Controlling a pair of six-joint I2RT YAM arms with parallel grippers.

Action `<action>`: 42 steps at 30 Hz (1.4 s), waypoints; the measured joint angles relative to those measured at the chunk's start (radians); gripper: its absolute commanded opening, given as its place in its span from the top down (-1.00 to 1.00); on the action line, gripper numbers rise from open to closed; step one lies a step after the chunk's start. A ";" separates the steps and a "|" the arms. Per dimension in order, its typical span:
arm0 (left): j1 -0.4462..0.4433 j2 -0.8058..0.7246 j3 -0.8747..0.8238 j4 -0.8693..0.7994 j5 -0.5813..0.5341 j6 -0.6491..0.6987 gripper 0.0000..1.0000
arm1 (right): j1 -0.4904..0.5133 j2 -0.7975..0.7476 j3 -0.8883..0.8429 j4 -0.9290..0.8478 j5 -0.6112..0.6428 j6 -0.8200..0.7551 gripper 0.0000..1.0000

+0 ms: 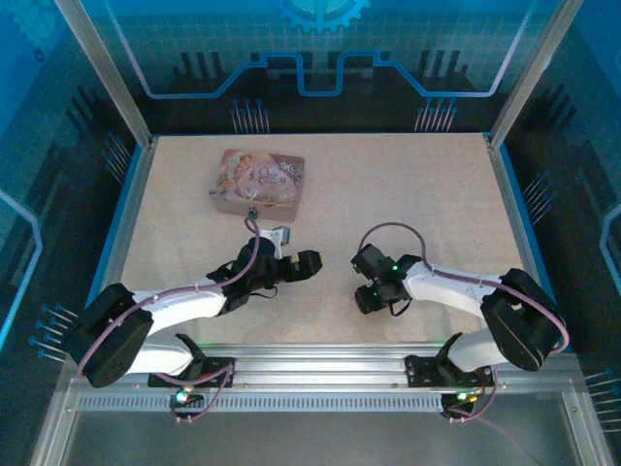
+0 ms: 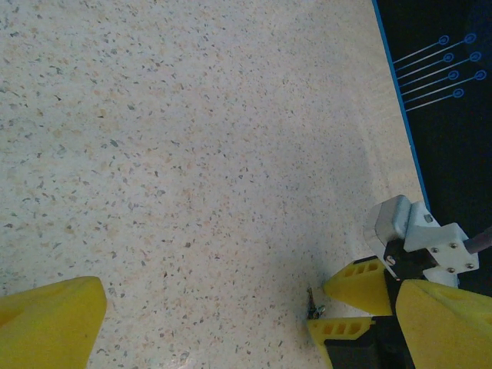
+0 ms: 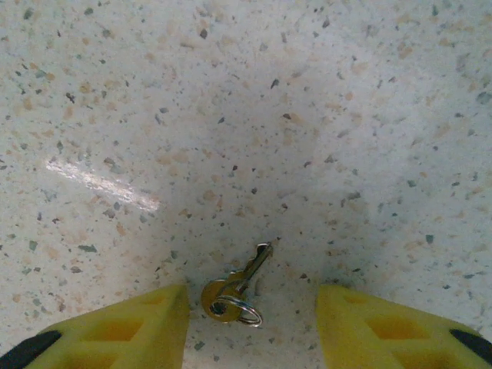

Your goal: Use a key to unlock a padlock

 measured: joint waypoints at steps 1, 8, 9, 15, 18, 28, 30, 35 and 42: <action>0.000 0.000 0.000 0.000 0.000 0.000 -0.96 | 0.002 0.003 0.003 -0.001 0.002 0.000 0.09; 0.000 0.000 0.000 0.000 0.000 0.000 -0.96 | 0.003 0.018 0.014 0.003 -0.005 0.000 0.18; 0.000 0.000 0.000 0.000 0.000 0.001 -0.96 | 0.003 0.019 0.015 0.003 -0.004 0.000 0.19; 0.000 0.000 0.000 0.000 0.000 0.001 -0.97 | 0.003 0.024 0.018 -0.002 0.007 0.000 0.28; 0.000 0.000 0.000 -0.001 0.000 0.002 -0.97 | 0.003 0.026 0.019 -0.004 0.011 0.004 0.34; 0.000 -0.005 0.000 -0.001 -0.008 0.004 -0.97 | 0.003 0.027 0.021 -0.010 0.015 0.019 0.53; 0.000 -0.006 0.000 -0.001 -0.008 0.004 -0.97 | 0.004 0.025 0.021 -0.011 0.014 0.024 0.56; 0.000 -0.006 0.000 -0.002 -0.008 0.005 -0.97 | 0.013 0.014 0.020 -0.023 0.011 0.040 0.65; 0.000 -0.007 0.000 -0.001 -0.011 0.004 -0.97 | 0.015 0.003 0.018 -0.037 0.010 0.054 0.77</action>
